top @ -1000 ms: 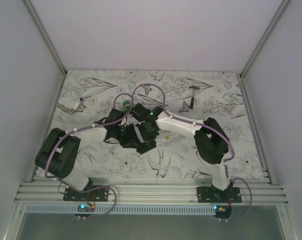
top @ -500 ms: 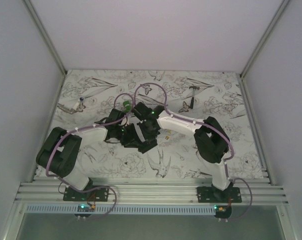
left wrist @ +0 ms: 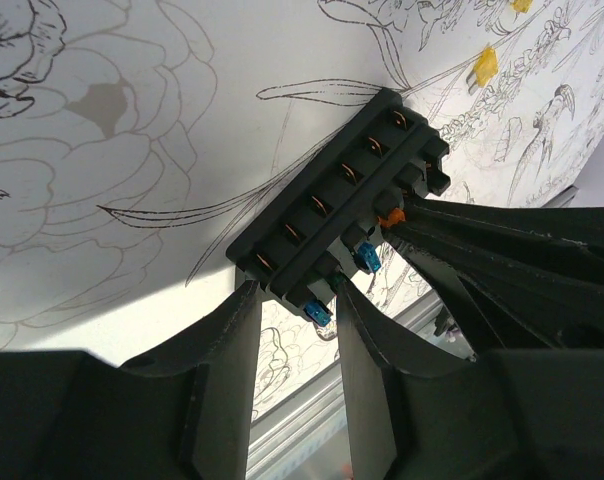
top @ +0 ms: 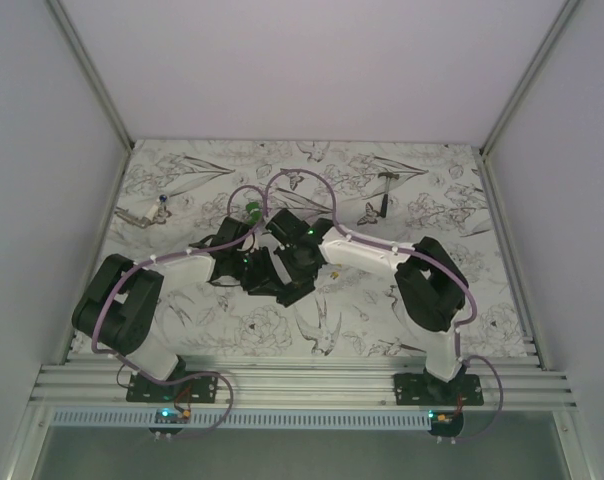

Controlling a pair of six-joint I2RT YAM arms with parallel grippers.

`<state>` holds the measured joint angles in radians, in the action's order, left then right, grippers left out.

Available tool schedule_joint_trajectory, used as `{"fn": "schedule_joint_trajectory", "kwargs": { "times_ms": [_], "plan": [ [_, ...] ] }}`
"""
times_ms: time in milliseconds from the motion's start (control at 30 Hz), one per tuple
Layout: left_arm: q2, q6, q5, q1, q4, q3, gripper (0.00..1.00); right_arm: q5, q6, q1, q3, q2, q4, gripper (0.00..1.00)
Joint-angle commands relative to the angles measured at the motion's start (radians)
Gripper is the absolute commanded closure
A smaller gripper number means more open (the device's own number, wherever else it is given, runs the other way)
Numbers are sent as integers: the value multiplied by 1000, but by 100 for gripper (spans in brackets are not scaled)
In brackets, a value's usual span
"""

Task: Snap on the fuse box
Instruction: Install the fuse at the fuse box base.

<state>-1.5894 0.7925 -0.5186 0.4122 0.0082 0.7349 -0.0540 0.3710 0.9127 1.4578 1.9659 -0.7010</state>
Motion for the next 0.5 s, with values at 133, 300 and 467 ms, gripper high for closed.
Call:
{"fn": "schedule_joint_trajectory", "kwargs": {
  "times_ms": [133, 300, 467],
  "plan": [
    [-15, -36, 55, 7, -82, -25, 63, -173, -91, 37, 4, 31, -23, 98],
    [-9, -37, 60, 7, -85, -31, 63, -190, -61, 36, -6, 115, -79, 100],
    [-13, -40, 68, 7, -92, -38, 63, -136, -41, 1, -129, 183, -47, 100]
  ]
}}
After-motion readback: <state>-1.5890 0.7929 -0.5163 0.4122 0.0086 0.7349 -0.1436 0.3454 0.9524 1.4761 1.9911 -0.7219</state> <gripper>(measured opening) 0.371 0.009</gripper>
